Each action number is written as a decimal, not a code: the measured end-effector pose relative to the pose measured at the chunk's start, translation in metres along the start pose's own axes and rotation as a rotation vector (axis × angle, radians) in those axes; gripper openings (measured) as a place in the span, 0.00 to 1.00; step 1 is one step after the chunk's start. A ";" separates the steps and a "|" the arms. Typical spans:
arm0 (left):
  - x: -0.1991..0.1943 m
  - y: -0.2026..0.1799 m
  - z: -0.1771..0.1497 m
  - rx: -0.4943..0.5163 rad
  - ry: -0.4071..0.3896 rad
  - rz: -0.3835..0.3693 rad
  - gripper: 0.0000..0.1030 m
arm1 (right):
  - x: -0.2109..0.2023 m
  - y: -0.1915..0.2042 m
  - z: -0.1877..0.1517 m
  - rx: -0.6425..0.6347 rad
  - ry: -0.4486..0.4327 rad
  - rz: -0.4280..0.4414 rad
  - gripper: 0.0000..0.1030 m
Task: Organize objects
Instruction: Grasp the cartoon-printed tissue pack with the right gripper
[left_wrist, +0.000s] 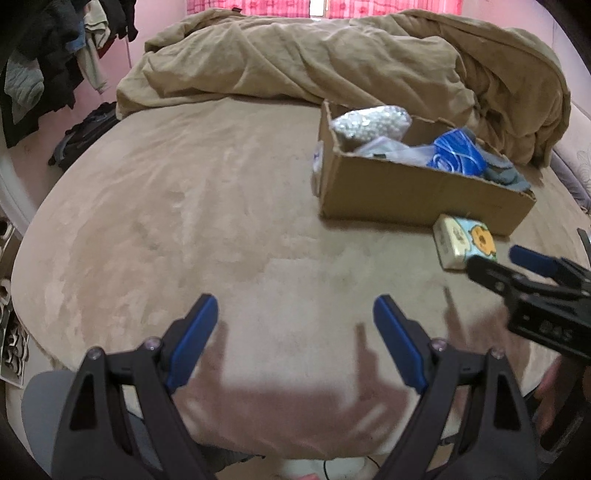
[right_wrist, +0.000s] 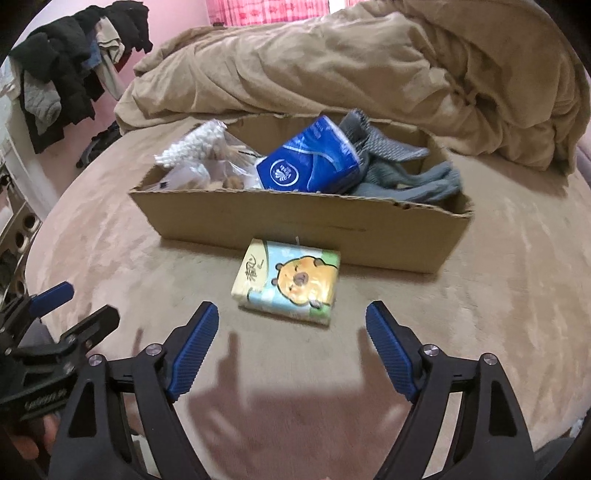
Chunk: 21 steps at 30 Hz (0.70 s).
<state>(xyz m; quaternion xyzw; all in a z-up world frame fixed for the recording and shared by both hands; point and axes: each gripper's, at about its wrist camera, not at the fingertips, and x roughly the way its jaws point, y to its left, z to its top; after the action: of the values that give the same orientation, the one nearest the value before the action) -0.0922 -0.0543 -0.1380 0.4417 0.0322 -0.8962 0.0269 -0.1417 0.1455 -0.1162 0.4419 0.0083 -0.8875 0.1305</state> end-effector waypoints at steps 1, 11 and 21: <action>0.002 0.001 0.002 -0.003 0.001 -0.001 0.85 | 0.006 0.001 0.002 -0.001 0.005 0.005 0.82; 0.019 0.002 0.016 -0.020 0.014 -0.008 0.85 | 0.038 -0.001 0.010 0.023 0.044 -0.019 0.70; 0.009 -0.010 0.013 -0.002 0.019 0.000 0.85 | 0.010 -0.014 -0.010 0.020 0.050 -0.013 0.68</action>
<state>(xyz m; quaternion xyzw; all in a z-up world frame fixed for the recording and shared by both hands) -0.1085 -0.0451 -0.1366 0.4500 0.0333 -0.8920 0.0272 -0.1435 0.1577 -0.1316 0.4654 0.0057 -0.8769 0.1200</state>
